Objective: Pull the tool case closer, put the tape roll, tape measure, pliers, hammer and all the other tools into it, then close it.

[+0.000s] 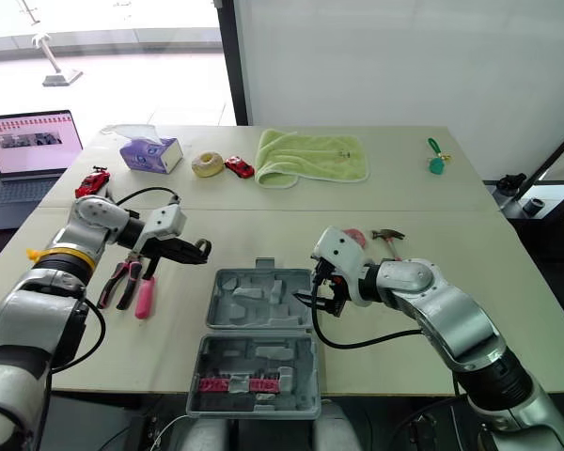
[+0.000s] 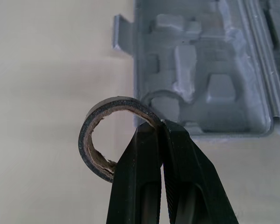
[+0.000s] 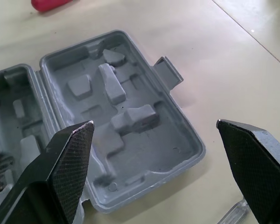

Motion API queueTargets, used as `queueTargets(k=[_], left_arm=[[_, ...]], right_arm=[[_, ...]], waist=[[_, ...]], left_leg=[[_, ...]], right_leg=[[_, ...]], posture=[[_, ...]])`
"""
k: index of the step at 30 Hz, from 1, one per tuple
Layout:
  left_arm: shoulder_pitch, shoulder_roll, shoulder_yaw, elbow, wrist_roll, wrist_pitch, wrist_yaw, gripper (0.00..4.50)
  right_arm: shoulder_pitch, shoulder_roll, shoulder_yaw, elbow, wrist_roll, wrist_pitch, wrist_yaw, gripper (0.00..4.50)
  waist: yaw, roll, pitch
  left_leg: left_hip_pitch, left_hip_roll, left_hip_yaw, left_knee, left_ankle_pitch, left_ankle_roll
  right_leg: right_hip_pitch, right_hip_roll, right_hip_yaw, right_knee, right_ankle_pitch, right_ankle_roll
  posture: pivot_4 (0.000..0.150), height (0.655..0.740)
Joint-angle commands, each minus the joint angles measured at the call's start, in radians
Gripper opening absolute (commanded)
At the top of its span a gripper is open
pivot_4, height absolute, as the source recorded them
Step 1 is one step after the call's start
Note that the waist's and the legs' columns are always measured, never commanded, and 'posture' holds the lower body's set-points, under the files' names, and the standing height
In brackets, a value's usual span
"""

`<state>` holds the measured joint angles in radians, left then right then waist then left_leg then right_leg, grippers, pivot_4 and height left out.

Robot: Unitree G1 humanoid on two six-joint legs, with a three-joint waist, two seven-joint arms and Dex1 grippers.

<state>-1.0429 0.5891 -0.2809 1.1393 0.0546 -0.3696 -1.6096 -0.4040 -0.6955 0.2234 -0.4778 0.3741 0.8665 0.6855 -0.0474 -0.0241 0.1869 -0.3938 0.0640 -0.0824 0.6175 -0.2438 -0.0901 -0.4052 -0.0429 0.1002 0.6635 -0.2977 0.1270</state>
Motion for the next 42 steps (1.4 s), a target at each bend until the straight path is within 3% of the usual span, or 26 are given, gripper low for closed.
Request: queueTargets(k=[1, 13, 42], left_arm=[[-0.026, -0.008, -0.100, -0.032, -0.035, -0.002, -0.005, 0.08], [-0.055, -0.064, -0.186, 0.016, 0.034, -0.017, -0.005, 0.08], [-0.051, -0.139, -0.129, 0.052, 0.156, -0.003, 0.005, 0.08]], right_arm=[[-0.005, 0.012, -0.010, -0.042, -0.003, -0.006, -0.009, 4.50], [0.025, 0.036, -0.021, -0.072, 0.002, 0.025, -0.041, 4.50], [0.047, 0.050, -0.042, -0.129, 0.008, 0.093, -0.082, 4.50]], waist=[[-0.001, 0.000, 0.000], [0.003, 0.000, 0.000], [0.006, 0.000, 0.000]], left_leg=[[0.000, 0.000, 0.000, 0.000, 0.000, 0.000], [0.000, 0.000, 0.000, 0.000, 0.000, 0.000], [0.000, 0.000, -0.001, 0.000, 0.000, 0.000]], right_leg=[[0.000, 0.000, 0.000, 0.000, 0.000, 0.000], [0.000, 0.000, 0.000, 0.000, 0.000, 0.000], [0.000, 0.000, 0.000, 0.000, 0.000, 0.000]], posture=[[0.150, 0.7400], [0.150, 0.7400], [0.150, 0.7400]])
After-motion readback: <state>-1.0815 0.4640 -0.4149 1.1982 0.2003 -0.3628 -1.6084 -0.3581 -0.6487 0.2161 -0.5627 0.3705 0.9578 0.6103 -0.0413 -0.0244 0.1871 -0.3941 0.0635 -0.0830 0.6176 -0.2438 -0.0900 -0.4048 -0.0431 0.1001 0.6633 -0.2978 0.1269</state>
